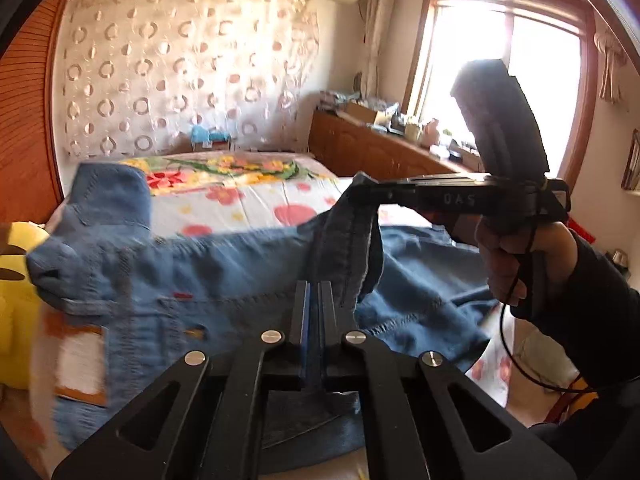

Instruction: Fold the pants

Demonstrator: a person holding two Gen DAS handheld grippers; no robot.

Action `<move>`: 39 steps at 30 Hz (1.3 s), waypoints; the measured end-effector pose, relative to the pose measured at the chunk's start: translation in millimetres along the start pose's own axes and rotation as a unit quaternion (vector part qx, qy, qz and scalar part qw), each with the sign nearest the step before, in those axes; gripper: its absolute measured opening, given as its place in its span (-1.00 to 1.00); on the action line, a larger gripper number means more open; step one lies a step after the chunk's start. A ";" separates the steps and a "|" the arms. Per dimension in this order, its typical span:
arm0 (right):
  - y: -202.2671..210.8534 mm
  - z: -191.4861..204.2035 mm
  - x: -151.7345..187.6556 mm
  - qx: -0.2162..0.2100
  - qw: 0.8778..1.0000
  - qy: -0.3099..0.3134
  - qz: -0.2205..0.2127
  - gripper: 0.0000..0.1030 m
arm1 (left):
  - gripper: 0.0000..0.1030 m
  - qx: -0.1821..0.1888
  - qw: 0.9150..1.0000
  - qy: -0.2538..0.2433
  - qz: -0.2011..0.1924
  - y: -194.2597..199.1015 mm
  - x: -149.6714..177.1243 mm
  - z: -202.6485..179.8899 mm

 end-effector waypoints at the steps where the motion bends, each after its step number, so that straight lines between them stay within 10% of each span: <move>1: 0.1 8.3 -9.3 -0.006 1.000 0.005 -0.009 -0.84 | -0.91 -0.009 1.000 -0.002 -0.005 5.5 -2.9 4.2; 7: -16.3 46.3 -34.3 -0.018 0.999 0.040 -0.024 -0.85 | -0.81 -0.033 0.999 0.028 0.016 3.8 9.6 23.2; 9: -26.1 52.2 -32.6 -0.019 0.998 0.050 -0.014 -0.85 | -0.32 -0.026 0.998 0.042 0.029 -5.3 15.0 26.0; 12: -39.3 46.0 -27.5 -0.017 0.998 0.053 0.001 -0.84 | -0.09 -0.014 0.998 0.057 0.030 -11.9 22.9 25.0; 20: -49.6 12.8 -28.6 -0.012 0.999 0.030 0.013 -0.85 | -0.10 0.001 0.994 0.065 0.093 -63.6 58.0 20.0; 23: -46.7 11.1 -29.5 -0.013 1.000 0.024 0.012 -0.85 | -0.82 0.018 0.993 0.062 0.096 -66.9 62.5 14.6; 31: -56.2 33.4 -49.7 -0.047 0.998 0.035 -0.010 -0.85 | -0.84 0.000 0.998 0.053 0.022 8.5 14.9 29.3; 39: -107.5 89.2 -67.6 -0.099 0.994 0.053 -0.002 -0.84 | -0.84 -0.076 0.995 0.056 0.032 45.7 18.5 80.1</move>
Point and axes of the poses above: each gripper's, at about its wrist camera, not at the fingertips, and y roughly against the way its jaws point, z to its left, x to its underside, the point moved 2 cm from there along -y, roughly the way its jaws point, and after that the axes turned 14 degrees about -z, right-handed, at the moved point
